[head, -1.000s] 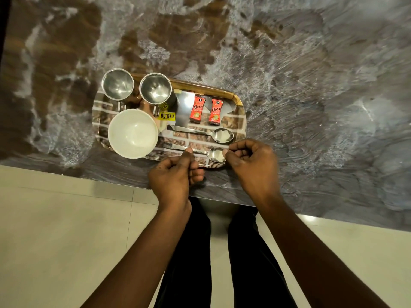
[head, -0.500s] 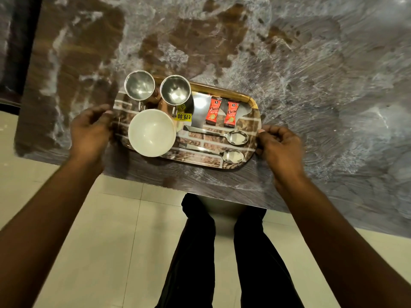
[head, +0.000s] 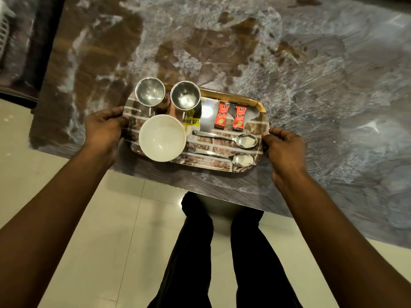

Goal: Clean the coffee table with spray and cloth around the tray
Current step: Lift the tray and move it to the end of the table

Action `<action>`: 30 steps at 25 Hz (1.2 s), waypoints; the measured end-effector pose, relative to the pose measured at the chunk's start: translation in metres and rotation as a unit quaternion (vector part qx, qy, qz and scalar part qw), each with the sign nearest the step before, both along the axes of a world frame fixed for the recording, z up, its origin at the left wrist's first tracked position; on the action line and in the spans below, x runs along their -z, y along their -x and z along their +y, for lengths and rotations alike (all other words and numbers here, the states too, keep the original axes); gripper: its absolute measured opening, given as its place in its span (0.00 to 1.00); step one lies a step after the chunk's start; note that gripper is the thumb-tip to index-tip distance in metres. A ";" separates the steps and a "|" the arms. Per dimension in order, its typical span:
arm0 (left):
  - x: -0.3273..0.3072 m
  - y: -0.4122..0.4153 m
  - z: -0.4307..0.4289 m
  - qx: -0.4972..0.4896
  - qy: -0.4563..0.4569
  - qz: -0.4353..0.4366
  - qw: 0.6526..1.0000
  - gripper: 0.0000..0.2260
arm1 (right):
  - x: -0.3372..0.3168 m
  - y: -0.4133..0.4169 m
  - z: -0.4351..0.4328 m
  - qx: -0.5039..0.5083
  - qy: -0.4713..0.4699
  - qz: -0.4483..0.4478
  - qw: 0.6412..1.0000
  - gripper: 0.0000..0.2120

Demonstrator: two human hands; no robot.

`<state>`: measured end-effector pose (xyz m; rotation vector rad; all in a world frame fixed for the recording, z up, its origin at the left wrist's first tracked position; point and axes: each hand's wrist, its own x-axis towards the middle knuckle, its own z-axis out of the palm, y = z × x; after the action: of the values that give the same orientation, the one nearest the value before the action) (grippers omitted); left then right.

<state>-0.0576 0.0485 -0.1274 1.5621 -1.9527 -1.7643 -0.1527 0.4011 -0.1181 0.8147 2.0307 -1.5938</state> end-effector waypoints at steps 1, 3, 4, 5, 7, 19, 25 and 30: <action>-0.009 -0.005 0.001 -0.007 -0.002 0.005 1.000 0.12 | -0.009 0.003 -0.001 -0.013 -0.010 0.005 1.000 0.09; -0.035 -0.020 0.003 -0.025 -0.014 0.014 0.999 0.13 | -0.032 0.008 -0.002 -0.041 -0.015 0.019 0.999 0.09; -0.052 -0.026 0.005 -0.030 -0.023 0.020 0.999 0.13 | -0.046 0.011 -0.004 -0.049 -0.015 0.023 0.998 0.09; -0.067 -0.032 0.006 -0.032 -0.030 0.025 0.999 0.13 | -0.059 0.015 -0.005 -0.061 -0.017 0.028 0.998 0.09; -0.093 -0.046 0.002 -0.045 -0.040 0.035 0.998 0.14 | -0.085 0.020 -0.009 -0.083 -0.013 0.041 0.996 0.09; -0.244 -0.143 -0.032 -0.126 -0.110 0.117 0.979 0.09 | -0.251 0.065 -0.117 -0.249 -0.039 0.112 0.961 0.14; -0.274 -0.145 -0.068 -0.145 -0.129 0.129 0.972 0.08 | -0.284 0.098 -0.198 -0.290 -0.028 0.128 0.948 0.13; -0.253 -0.127 -0.093 -0.180 -0.151 0.102 0.967 0.10 | -0.273 0.146 -0.271 -0.330 -0.039 0.139 0.933 0.11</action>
<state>0.0693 -0.0449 0.1258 1.6128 -1.2571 -2.0266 -0.2987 0.1306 0.1553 -0.1050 2.2348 -1.2825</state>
